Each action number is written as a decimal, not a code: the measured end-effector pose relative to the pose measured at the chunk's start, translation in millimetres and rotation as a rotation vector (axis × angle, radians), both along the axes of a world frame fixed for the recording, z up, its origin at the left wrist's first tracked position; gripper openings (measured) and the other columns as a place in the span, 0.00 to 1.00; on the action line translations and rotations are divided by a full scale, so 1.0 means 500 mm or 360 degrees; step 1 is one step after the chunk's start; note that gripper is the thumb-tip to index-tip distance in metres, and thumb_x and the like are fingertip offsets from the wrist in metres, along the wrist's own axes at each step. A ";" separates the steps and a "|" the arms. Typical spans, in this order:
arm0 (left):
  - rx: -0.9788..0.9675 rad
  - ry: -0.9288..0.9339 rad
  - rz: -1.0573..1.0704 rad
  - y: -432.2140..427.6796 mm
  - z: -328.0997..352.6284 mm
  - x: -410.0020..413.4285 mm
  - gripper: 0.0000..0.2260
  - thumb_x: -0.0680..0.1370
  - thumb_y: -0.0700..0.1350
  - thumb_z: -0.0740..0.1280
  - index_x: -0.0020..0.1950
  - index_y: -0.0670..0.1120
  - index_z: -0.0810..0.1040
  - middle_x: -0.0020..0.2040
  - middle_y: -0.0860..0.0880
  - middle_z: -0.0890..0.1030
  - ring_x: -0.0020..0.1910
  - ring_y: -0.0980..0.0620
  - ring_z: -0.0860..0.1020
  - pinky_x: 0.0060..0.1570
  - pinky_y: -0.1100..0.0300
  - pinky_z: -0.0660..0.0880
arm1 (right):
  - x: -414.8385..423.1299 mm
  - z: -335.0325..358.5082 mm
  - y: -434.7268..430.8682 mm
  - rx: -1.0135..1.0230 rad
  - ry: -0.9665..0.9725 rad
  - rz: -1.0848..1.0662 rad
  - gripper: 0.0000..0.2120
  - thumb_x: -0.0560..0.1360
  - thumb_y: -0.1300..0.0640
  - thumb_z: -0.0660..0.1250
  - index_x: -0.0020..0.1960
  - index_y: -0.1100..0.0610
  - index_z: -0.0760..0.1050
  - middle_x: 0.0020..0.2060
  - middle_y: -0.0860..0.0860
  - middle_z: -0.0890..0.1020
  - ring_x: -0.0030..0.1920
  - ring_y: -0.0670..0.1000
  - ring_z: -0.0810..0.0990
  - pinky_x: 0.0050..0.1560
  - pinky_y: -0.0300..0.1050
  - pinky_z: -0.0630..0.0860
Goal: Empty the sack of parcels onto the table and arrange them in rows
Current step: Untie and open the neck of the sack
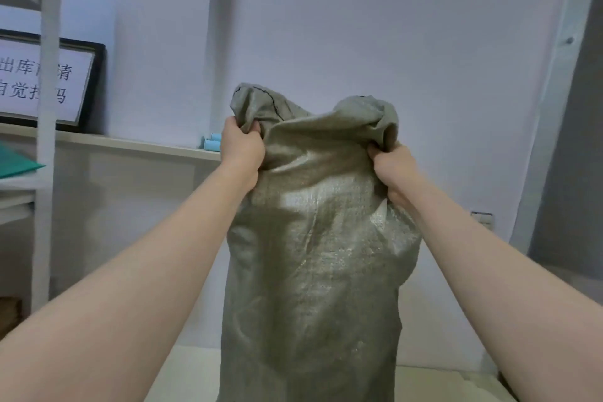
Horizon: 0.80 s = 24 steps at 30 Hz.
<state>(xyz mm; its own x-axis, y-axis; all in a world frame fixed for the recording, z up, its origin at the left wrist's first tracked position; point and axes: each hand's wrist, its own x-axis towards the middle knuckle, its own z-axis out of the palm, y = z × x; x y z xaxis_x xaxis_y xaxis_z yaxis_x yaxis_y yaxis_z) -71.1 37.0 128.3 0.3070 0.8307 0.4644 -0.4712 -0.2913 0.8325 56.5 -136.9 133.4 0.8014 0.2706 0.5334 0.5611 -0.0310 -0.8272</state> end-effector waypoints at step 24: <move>-0.0800 0.0426 -0.0233 0.031 -0.297 -0.028 0.45 0.70 0.73 0.63 0.80 0.55 0.50 0.78 0.49 0.59 0.75 0.45 0.62 0.72 0.45 0.62 | 0.046 -0.238 -0.090 -0.0111 0.1228 0.0022 0.53 0.64 0.23 0.64 0.79 0.50 0.52 0.76 0.56 0.62 0.74 0.66 0.61 0.65 0.77 0.55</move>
